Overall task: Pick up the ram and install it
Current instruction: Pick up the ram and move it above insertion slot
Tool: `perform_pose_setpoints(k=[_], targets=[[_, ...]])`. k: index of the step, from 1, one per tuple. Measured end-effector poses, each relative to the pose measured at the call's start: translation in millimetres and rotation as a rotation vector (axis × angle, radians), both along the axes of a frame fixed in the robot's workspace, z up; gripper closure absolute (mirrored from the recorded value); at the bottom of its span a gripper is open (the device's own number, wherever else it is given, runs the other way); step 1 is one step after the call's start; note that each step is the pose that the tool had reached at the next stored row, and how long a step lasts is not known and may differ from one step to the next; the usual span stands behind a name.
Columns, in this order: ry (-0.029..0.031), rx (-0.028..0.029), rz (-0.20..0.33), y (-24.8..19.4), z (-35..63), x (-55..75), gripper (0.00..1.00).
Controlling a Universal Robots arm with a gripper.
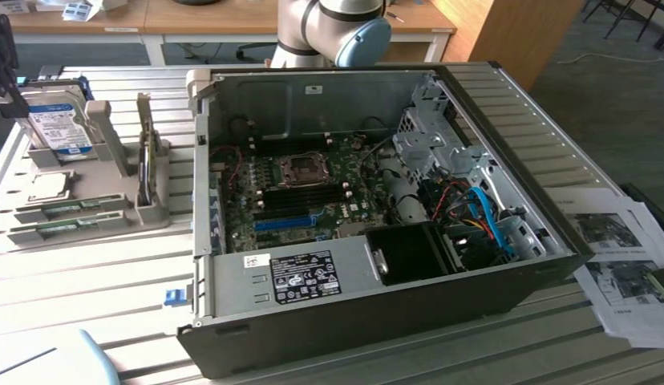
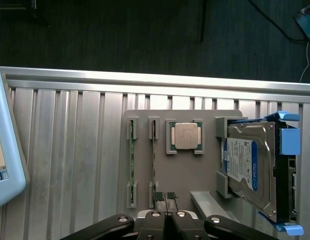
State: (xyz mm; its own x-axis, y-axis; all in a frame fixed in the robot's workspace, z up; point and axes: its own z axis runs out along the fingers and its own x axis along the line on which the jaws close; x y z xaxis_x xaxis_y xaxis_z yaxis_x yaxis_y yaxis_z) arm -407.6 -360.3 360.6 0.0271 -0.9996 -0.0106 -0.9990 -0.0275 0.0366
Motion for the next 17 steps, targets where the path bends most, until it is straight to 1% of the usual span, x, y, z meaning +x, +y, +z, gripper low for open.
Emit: perform_pose_setpoints(k=[7,17], targets=[[-0.0003,0.0002,0.000,0.0,-0.7,0.0,0.91],[-0.0001,0.0001,0.000,0.0,-7.7,0.0,0.91]])
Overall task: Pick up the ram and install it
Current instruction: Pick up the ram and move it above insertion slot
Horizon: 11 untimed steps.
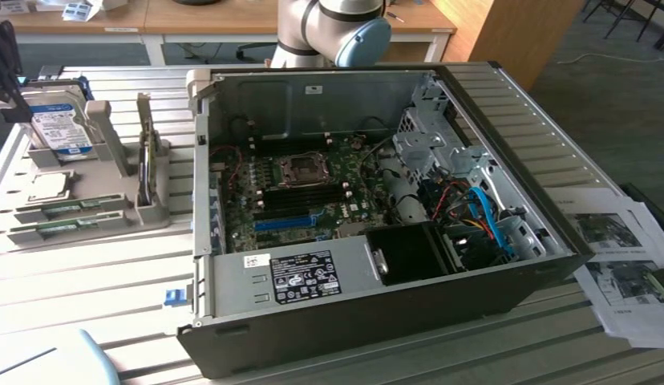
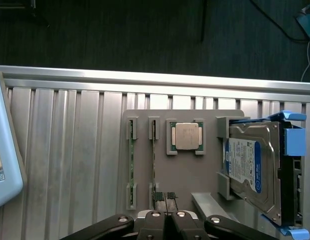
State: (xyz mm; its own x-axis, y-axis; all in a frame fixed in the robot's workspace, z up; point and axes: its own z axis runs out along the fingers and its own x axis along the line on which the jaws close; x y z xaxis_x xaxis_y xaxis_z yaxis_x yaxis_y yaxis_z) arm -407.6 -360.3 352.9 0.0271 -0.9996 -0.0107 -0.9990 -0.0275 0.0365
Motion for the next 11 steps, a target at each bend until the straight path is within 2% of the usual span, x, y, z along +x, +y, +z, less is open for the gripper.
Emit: perform_pose_setpoints(k=[11], targets=[[0.0000,0.0000,0.000,0.0,-9.7,0.0,0.91]])
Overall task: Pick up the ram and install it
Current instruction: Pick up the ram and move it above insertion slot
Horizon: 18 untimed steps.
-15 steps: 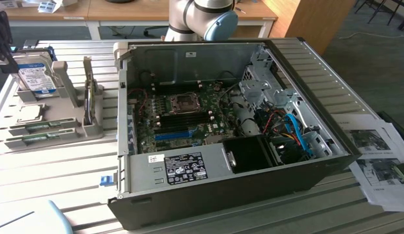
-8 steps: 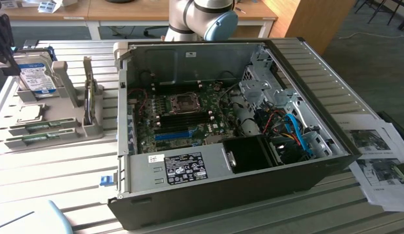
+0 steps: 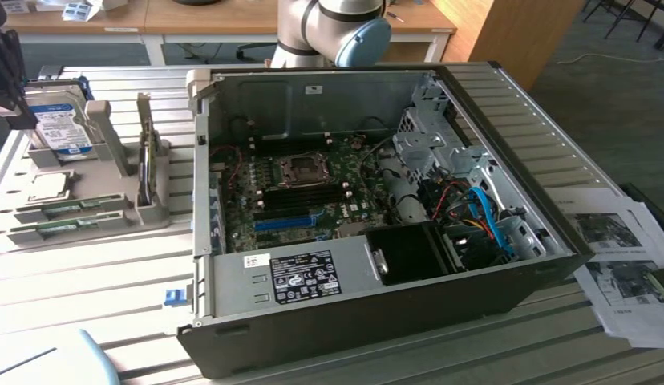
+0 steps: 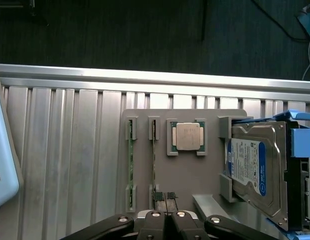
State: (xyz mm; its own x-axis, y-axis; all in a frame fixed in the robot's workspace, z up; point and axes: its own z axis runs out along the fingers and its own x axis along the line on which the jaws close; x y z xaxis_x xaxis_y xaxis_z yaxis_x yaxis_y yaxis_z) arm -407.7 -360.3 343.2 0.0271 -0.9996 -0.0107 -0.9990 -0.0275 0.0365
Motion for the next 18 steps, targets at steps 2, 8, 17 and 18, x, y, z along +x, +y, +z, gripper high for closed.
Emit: perform_pose_setpoints(k=[2,8,17,18], targets=[[-0.0001,0.0001,0.000,0.0,-2.3,0.0,0.91],[0.0002,-0.0001,0.000,0.0,-5.8,0.0,0.91],[0.0000,0.0000,0.000,0.0,-5.9,0.0,0.91],[0.0000,0.0000,0.000,0.0,-5.9,0.0,0.91]])
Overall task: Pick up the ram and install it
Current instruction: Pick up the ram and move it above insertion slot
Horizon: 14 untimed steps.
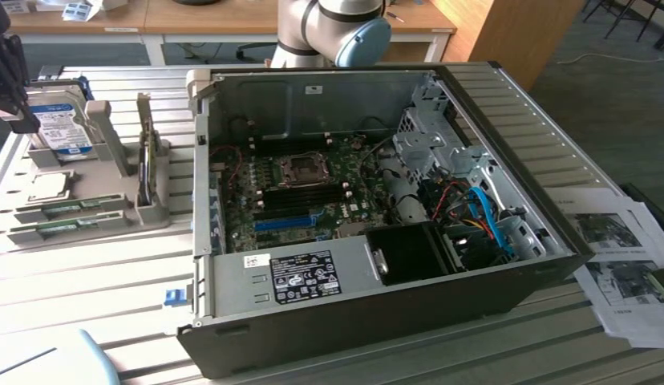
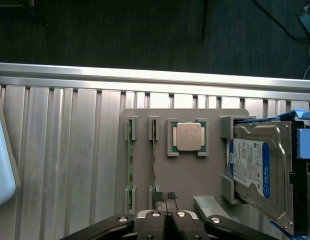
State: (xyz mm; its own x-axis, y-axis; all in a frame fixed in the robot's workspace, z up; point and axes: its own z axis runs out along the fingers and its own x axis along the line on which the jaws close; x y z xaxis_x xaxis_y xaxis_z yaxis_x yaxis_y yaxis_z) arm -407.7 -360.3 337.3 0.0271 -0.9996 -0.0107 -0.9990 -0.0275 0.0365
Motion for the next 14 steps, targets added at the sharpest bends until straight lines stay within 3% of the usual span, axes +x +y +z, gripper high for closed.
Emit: perform_pose_setpoints(k=[5,14], targets=[[0.0000,0.0000,0.000,0.0,0.0,0.0,0.71],[0.0000,0.0000,0.000,0.0,-6.0,0.0,0.71]])
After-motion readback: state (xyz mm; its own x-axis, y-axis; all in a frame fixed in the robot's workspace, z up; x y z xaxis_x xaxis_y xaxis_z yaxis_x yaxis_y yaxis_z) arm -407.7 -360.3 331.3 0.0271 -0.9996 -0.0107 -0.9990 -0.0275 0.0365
